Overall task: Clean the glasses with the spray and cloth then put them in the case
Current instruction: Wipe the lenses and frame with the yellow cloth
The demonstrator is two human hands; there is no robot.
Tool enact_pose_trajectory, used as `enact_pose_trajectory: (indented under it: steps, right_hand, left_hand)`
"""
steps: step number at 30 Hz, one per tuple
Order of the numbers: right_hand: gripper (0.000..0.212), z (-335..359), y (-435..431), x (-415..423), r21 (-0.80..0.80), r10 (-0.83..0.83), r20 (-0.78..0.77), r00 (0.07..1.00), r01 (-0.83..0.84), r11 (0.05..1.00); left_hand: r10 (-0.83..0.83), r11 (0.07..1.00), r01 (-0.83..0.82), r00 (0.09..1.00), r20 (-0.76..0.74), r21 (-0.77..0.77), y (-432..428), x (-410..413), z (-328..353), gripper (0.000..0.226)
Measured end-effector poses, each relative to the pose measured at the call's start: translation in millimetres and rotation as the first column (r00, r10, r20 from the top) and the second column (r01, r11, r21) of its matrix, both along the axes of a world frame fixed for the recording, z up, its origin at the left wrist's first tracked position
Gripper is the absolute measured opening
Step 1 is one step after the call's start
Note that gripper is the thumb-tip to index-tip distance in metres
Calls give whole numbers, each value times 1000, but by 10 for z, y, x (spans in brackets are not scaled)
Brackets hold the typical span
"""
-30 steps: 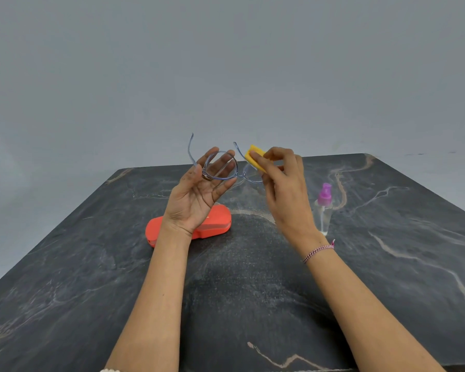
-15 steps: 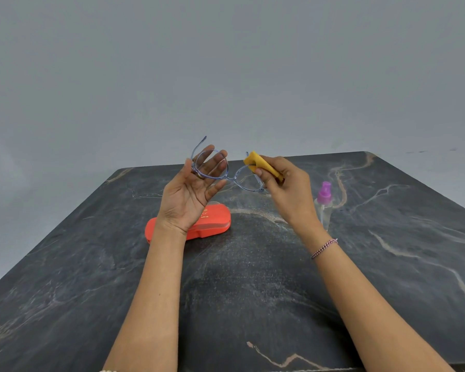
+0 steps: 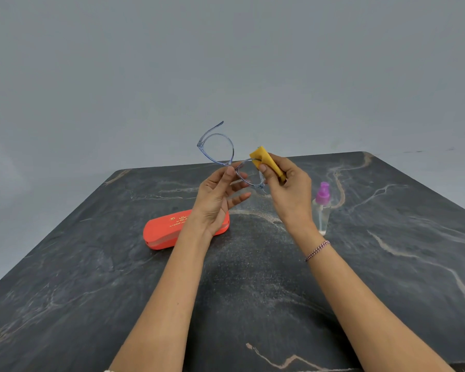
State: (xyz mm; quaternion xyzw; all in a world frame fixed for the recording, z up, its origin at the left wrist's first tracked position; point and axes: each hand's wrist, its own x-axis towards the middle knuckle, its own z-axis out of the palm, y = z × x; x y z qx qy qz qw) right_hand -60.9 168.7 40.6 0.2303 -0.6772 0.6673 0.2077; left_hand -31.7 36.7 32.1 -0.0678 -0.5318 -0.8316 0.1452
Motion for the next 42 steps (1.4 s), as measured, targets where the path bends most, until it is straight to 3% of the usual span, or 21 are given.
enact_pose_trajectory:
  steps: [5,8,11,14,19,28,31,35,42]
  right_hand:
    - [25,-13,-16,-3,20,51,26,998,-52,998]
    - [26,-12,-14,-9,31,45,35,998,-46,998]
    - [27,-4,5,-13,42,46,39,998,-48,998]
    - [26,1,17,-14,37,74,48,996,-75,996]
    - [23,-5,3,-5,35,96,11,995,-96,995]
    - [20,6,4,8,-42,223,47,974,-221,974]
    - [21,9,15,28,-2,151,8,988,-151,989]
    - [23,8,-17,75,114,-69,-222,973,97,989]
    - [19,45,-8,119,24,-210,-319,924,230,973]
  left_hand:
    - [99,995,-99,994,-45,5,6,-14,-8,13]
    - [146,989,-147,988,-54,-16,-33,-13,-2,21]
    - [130,991,-131,990,-55,-16,-54,-2,2,27]
    - [51,999,-51,998,-42,13,-48,5,4,10]
    - [-150,978,159,986,-75,135,-57,-34,-60,41]
    - [-267,959,273,960,-81,78,-41,-12,-55,61]
    - [-268,958,275,959,-97,79,-35,-10,-52,52]
    - [-249,964,256,964,-95,75,-25,-25,-56,42]
    - [-220,972,228,968,-121,58,-56,19,-10,39]
